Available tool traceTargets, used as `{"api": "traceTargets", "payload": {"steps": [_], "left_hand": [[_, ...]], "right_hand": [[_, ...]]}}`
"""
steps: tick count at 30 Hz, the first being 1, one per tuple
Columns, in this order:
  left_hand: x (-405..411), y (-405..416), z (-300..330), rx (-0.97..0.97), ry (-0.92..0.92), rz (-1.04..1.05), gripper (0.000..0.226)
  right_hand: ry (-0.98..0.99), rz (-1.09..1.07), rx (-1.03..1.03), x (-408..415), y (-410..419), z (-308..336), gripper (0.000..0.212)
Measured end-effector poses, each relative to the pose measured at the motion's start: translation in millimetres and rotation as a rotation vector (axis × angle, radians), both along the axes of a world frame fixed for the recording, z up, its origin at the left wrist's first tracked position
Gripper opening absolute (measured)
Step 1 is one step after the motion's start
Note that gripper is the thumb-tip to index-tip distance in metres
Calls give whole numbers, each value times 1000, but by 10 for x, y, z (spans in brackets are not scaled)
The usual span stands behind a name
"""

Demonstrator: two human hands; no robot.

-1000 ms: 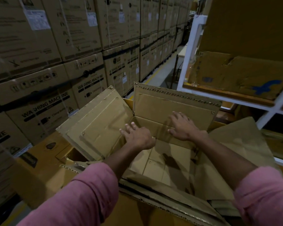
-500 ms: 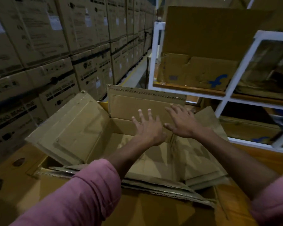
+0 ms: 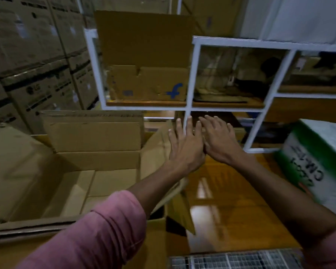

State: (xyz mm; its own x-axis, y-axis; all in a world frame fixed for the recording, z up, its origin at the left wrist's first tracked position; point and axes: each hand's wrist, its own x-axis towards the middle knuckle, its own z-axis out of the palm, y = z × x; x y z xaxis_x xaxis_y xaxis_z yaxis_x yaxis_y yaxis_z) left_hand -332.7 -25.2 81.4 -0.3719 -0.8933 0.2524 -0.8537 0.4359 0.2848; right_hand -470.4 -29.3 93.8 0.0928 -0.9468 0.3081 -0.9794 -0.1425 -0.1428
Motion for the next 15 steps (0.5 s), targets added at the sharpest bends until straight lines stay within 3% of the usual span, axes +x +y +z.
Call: {"api": "traceTargets", "payload": {"steps": [4, 9, 15], "left_hand": [[-1031, 201, -72, 39, 33, -45, 91], [-2186, 400, -306, 78, -34, -148, 90], [-2984, 504, -456, 90, -107, -212, 89]], "right_hand": [[-19, -73, 9, -1084, 294, -56, 64], [-47, -199, 46, -2321, 682, -266, 83], [-85, -314, 99, -3202, 932, -513, 76]]}}
